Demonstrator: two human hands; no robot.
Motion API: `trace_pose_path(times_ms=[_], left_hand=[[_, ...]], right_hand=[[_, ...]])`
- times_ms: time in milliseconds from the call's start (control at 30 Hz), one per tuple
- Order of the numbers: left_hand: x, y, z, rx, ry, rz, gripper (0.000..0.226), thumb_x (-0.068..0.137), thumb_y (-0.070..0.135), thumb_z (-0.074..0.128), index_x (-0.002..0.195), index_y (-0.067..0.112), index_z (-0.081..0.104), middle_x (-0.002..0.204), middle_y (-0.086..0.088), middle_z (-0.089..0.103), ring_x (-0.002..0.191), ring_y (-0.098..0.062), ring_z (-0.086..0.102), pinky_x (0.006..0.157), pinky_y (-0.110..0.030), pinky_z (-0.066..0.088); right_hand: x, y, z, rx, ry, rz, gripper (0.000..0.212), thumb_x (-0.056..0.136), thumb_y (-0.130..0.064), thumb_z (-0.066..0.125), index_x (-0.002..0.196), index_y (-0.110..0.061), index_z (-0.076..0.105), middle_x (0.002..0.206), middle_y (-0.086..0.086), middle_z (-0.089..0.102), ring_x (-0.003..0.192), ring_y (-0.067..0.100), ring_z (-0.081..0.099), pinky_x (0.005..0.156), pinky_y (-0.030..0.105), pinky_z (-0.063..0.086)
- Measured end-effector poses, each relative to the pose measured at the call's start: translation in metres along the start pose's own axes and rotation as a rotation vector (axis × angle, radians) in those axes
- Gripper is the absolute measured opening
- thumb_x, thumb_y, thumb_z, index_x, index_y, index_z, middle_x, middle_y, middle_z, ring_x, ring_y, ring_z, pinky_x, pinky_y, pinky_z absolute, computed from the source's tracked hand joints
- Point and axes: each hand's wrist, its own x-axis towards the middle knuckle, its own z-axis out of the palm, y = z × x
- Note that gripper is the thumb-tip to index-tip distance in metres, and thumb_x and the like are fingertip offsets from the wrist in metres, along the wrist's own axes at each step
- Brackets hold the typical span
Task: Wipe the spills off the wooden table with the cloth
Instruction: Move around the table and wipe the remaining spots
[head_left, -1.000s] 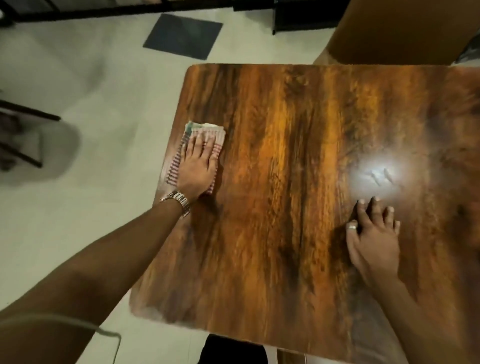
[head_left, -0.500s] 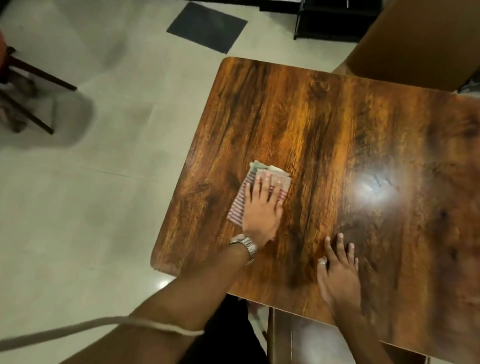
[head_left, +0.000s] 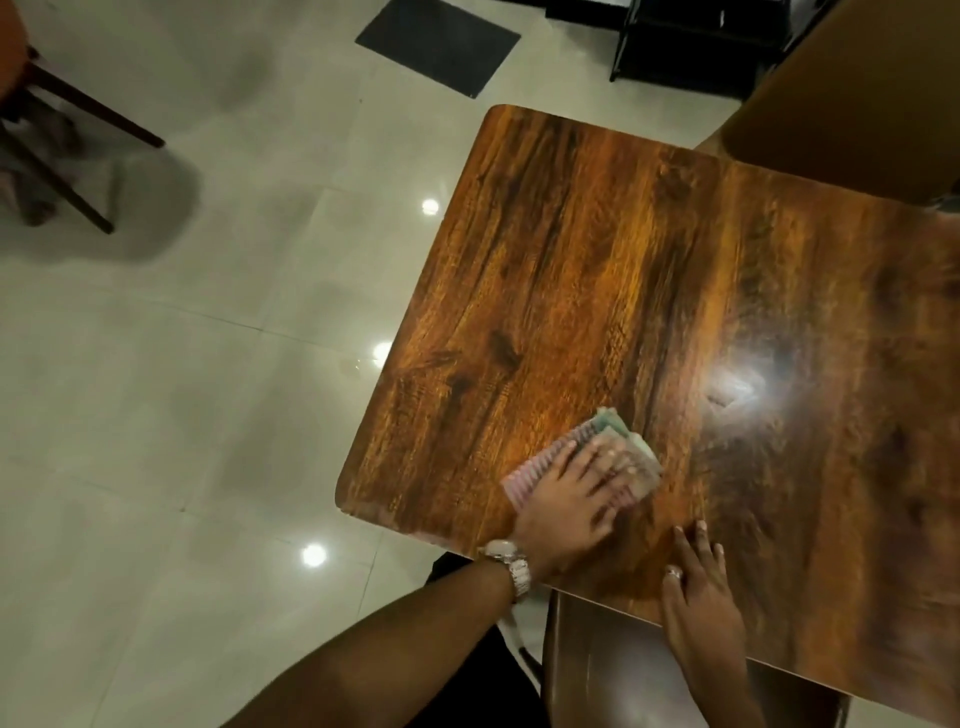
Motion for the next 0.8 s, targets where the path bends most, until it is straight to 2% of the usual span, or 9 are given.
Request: trace_pose_path(times_ms=[67, 133, 200, 267, 433, 633, 733, 800], left_hand=[[-0.020, -0.034, -0.009, -0.012, -0.019, -0.124, 0.061, 0.105, 0.048, 0.030, 0.162, 0.028, 0.026, 0.171, -0.003, 0.019, 0.159, -0.025, 0.011, 0.130, -0.051, 0.006], [-0.034, -0.073, -0.022, -0.023, -0.002, -0.245, 0.061, 0.105, 0.049, 0.024, 0.163, 0.028, 0.019, 0.171, -0.002, 0.010, 0.160, -0.025, 0.007, 0.129, -0.050, 0.001], [-0.038, -0.113, -0.040, -0.028, 0.040, -0.333, 0.062, 0.106, 0.048, 0.021, 0.164, 0.028, 0.014, 0.172, -0.002, 0.007, 0.160, -0.025, 0.004, 0.129, -0.046, -0.004], [-0.034, -0.153, -0.059, -0.023, 0.076, -0.403, 0.062, 0.106, 0.045, 0.019, 0.164, 0.026, 0.012, 0.172, -0.004, 0.007, 0.160, -0.025, 0.001, 0.130, -0.046, -0.003], [-0.055, -0.218, -0.076, -0.053, 0.093, -0.431, 0.061, 0.106, 0.042, 0.024, 0.164, 0.024, 0.017, 0.173, -0.005, 0.009, 0.160, -0.025, 0.001, 0.130, -0.045, 0.002], [-0.145, -0.203, -0.032, -0.095, 0.185, -0.495, 0.062, 0.106, 0.041, 0.022, 0.163, 0.017, 0.019, 0.172, -0.007, 0.010, 0.160, -0.026, 0.005, 0.130, -0.048, 0.010], [-0.178, -0.166, -0.006, -0.062, 0.203, -0.517, 0.062, 0.105, 0.035, 0.026, 0.163, 0.014, 0.022, 0.172, -0.011, 0.013, 0.160, -0.029, 0.006, 0.128, -0.054, 0.012], [-0.181, -0.130, 0.010, -0.039, 0.192, -0.458, 0.061, 0.106, 0.035, 0.023, 0.162, 0.010, 0.026, 0.171, -0.015, 0.015, 0.160, -0.032, 0.008, 0.126, -0.058, 0.016]], right_hand=[[-0.004, -0.001, -0.001, -0.019, -0.015, 0.000, 0.051, 0.101, -0.027, 0.038, 0.151, -0.025, 0.032, 0.163, -0.007, 0.011, 0.151, 0.018, 0.004, 0.109, 0.053, 0.035], [-0.006, -0.002, 0.001, -0.021, -0.019, -0.008, 0.051, 0.101, -0.027, 0.038, 0.151, -0.024, 0.031, 0.163, -0.007, 0.009, 0.151, 0.020, 0.004, 0.108, 0.055, 0.034], [-0.007, -0.003, 0.004, 0.003, -0.004, -0.011, 0.051, 0.101, -0.025, 0.040, 0.151, -0.021, 0.033, 0.163, -0.005, 0.010, 0.151, 0.021, 0.004, 0.108, 0.054, 0.034], [-0.008, -0.002, 0.006, 0.009, 0.009, -0.017, 0.051, 0.100, -0.023, 0.041, 0.151, -0.019, 0.034, 0.163, -0.003, 0.011, 0.151, 0.022, 0.004, 0.108, 0.053, 0.034], [-0.011, 0.001, 0.007, 0.026, 0.020, -0.055, 0.051, 0.101, -0.023, 0.041, 0.151, -0.019, 0.032, 0.163, -0.003, 0.010, 0.151, 0.023, 0.003, 0.107, 0.053, 0.034], [-0.014, -0.001, 0.005, 0.065, 0.002, -0.031, 0.050, 0.101, -0.025, 0.040, 0.151, -0.023, 0.033, 0.163, -0.005, 0.009, 0.151, 0.023, 0.002, 0.109, 0.053, 0.031], [-0.014, -0.005, 0.006, 0.098, 0.004, -0.004, 0.050, 0.101, -0.026, 0.042, 0.150, -0.025, 0.034, 0.163, -0.008, 0.009, 0.151, 0.020, 0.000, 0.110, 0.055, 0.029], [-0.013, -0.005, 0.006, 0.123, 0.006, 0.016, 0.050, 0.100, -0.026, 0.042, 0.150, -0.027, 0.034, 0.163, -0.008, 0.010, 0.151, 0.019, 0.000, 0.112, 0.057, 0.023]])
